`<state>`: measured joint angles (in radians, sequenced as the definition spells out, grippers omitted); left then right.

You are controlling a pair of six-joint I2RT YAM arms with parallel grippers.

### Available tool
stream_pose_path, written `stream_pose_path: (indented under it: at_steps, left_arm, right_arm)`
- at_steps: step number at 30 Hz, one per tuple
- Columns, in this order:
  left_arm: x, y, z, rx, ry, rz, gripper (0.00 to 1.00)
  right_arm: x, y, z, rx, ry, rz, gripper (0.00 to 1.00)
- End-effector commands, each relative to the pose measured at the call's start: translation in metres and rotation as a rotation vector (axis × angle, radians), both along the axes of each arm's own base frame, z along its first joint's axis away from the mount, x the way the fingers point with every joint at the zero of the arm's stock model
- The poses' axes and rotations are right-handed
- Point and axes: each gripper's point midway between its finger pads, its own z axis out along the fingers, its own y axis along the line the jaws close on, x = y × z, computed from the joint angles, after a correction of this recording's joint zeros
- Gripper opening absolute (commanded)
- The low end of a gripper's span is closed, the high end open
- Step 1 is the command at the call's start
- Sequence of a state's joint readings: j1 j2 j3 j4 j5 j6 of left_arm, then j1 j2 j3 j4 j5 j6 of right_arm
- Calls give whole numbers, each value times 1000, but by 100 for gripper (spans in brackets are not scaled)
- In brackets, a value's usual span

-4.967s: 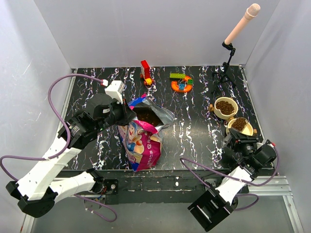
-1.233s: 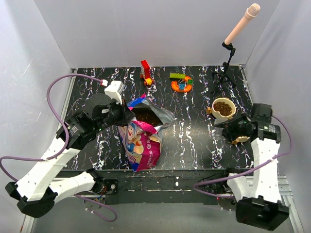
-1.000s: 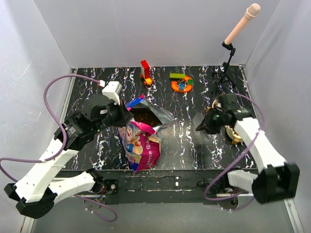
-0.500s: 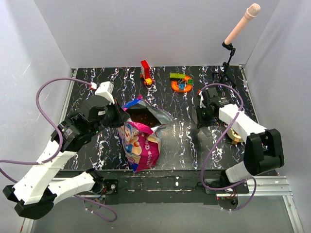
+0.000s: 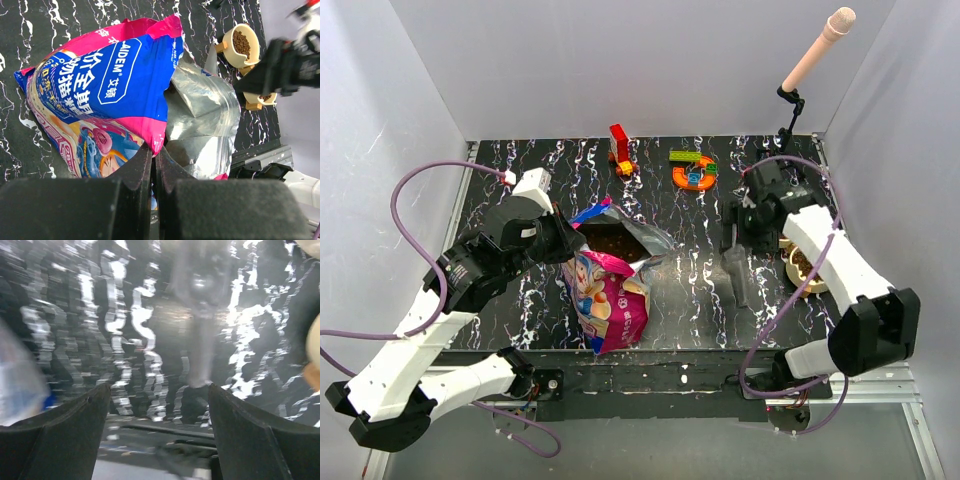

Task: Serve the pet food

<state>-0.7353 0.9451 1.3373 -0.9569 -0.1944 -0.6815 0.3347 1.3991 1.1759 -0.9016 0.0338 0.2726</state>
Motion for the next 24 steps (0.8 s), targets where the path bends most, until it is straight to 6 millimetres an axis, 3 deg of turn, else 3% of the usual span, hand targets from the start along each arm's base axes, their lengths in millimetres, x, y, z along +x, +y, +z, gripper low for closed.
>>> stream_pose_path:
  at_steps: [1,3,5,9,15,18,24]
  left_arm:
    - [2,-12,75,-175,-192,-45,0]
    - [3,-14,74,-165,-193,-55,0]
    - [5,-16,72,-155,-194,-60,0]
    - [5,-16,73,-126,-214,-79,0]
    - [3,-23,73,-99,-221,-144,0]
    - [-1,-22,75,-102,-230,-157,0]
    - [-7,-13,79,-90,-244,-156,0]
  right_arm:
    - [-54,61,94,379,179,-218,82]
    - [-72,105,127,544,190,-236,82]
    - [-82,133,151,643,185,-271,81]
    - [-93,162,175,750,208,-427,78]
    - [-98,202,170,778,246,-474,77]
    - [-97,219,160,708,264,-443,77]
    - [-100,223,151,579,234,-374,68]
